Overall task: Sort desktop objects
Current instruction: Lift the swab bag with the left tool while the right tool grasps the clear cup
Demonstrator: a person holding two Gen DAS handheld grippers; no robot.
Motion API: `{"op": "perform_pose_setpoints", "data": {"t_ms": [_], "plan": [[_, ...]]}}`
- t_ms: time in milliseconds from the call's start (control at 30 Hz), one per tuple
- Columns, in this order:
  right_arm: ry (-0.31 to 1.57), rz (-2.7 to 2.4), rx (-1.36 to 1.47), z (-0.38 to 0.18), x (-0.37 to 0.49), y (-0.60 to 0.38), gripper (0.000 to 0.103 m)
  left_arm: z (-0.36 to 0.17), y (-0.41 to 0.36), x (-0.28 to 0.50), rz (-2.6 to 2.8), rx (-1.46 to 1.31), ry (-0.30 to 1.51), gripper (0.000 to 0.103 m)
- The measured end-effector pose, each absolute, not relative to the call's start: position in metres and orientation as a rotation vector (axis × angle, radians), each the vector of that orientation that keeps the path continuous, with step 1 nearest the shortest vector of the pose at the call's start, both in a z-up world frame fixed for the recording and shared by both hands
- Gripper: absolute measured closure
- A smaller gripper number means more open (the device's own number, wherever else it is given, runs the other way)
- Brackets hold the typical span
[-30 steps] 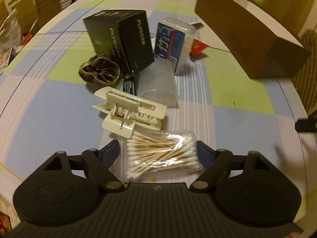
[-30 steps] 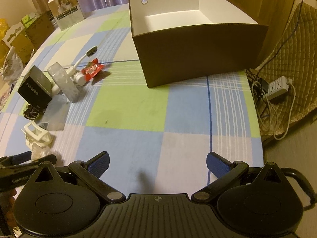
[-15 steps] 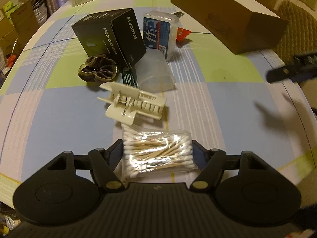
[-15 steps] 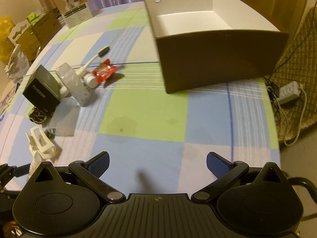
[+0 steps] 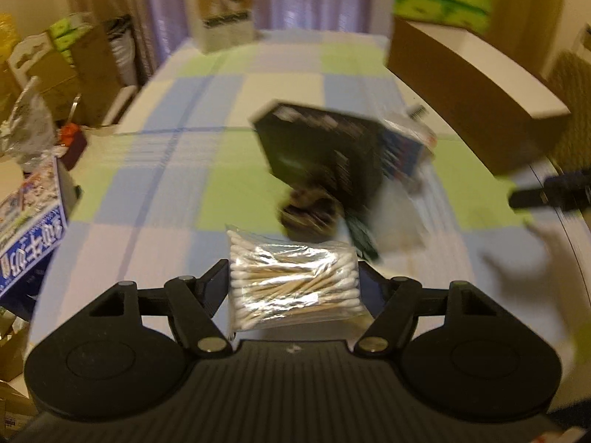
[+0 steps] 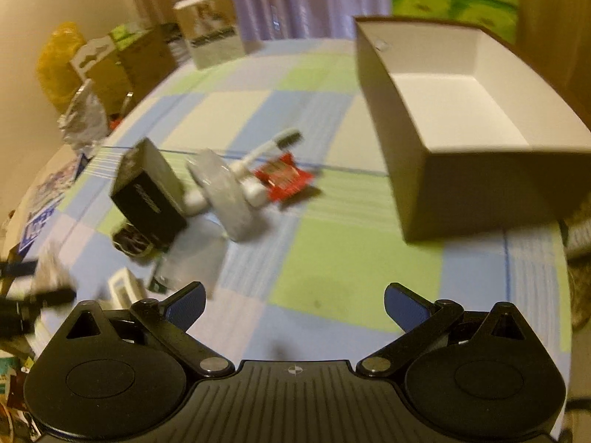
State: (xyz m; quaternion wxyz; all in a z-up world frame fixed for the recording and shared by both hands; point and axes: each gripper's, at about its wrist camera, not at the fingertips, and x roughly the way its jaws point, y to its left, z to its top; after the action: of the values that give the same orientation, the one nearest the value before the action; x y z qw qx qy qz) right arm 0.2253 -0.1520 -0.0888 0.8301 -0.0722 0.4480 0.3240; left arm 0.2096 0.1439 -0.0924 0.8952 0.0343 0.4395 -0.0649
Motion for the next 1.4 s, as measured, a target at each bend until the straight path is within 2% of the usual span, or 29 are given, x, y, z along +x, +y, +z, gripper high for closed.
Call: {"op": "perform_pose_setpoints", "data": {"t_ms": [33,67,200,267,800,833,867,900,1033,1400], "plan": [[0.928,0.712,-0.156,-0.088,0.226,-0.146,0.004,-0.089,0.151,0.216,-0.125,0.059,0.904,0.034],[0.909,0.733,-0.161,-0.087,0.227,-0.141,0.015,-0.087,0.157,0.222,-0.116,0.054,0.901,0.034],[0.877,0.797,-0.19,-0.092,0.238,-0.116,0.036,-0.08,0.171,0.244,-0.099,0.058,0.884,0.034],[0.86,0.825,-0.212,-0.095,0.244,-0.104,0.05,-0.078,0.177,0.256,-0.099,0.052,0.88,0.034],[0.815,0.871,-0.327,-0.123,0.264,-0.046,0.051,-0.087,0.2,0.307,-0.161,0.045,0.903,0.034],[0.801,0.873,-0.344,-0.123,0.263,-0.045,0.054,-0.087,0.198,0.307,-0.166,0.049,0.907,0.034],[0.779,0.883,-0.367,-0.124,0.26,-0.044,0.065,-0.088,0.197,0.307,-0.171,0.052,0.91,0.034],[0.763,0.895,-0.386,-0.124,0.258,-0.043,0.069,-0.088,0.196,0.306,-0.175,0.055,0.911,0.034],[0.732,0.904,-0.413,-0.123,0.253,-0.046,0.076,-0.088,0.188,0.305,-0.186,0.063,0.914,0.034],[0.719,0.916,-0.269,-0.076,0.252,-0.09,0.077,-0.054,0.149,0.287,-0.178,0.066,0.862,0.034]]}}
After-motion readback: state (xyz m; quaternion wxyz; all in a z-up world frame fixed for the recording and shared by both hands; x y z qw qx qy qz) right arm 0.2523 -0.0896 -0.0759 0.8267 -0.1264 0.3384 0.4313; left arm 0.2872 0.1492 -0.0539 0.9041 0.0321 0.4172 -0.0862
